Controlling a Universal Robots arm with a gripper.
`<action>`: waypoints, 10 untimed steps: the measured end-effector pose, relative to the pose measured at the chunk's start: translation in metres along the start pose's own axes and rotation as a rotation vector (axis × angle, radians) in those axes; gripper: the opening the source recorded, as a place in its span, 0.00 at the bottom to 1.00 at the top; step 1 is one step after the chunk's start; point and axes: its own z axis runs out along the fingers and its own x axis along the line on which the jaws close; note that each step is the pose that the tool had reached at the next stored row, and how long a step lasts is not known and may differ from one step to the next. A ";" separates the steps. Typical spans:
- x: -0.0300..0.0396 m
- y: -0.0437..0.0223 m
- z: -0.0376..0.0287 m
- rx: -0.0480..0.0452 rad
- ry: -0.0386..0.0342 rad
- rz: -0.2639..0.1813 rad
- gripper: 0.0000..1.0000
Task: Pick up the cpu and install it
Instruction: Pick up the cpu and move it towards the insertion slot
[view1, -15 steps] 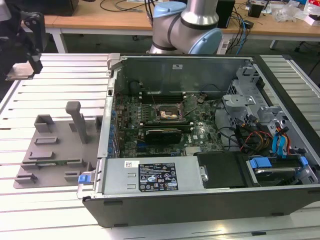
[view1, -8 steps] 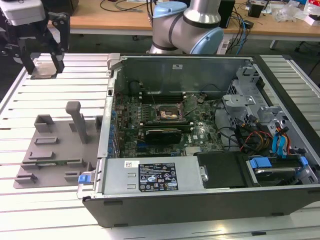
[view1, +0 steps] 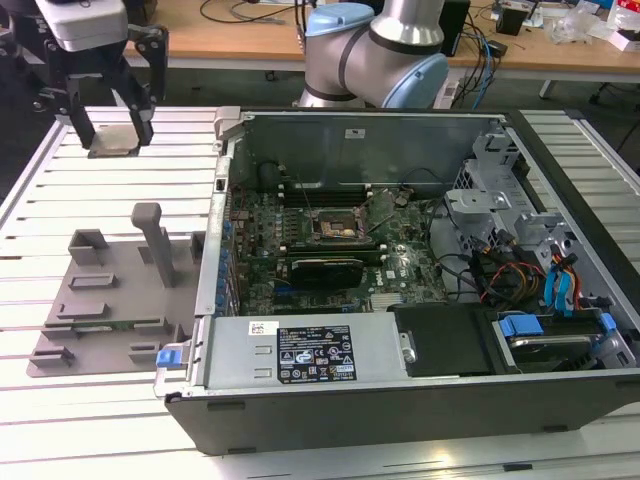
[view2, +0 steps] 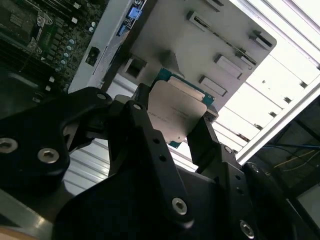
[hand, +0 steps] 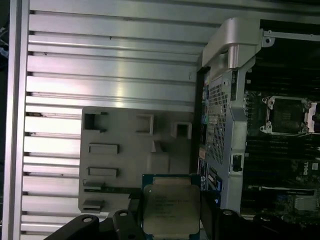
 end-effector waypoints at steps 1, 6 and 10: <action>-0.0084 -0.0003 0.0003 0.0000 -0.0001 0.000 0.55; -0.0309 -0.0001 0.0012 0.0000 0.0000 0.000 0.55; -0.0537 -0.0001 0.0020 0.0000 0.0000 0.000 0.55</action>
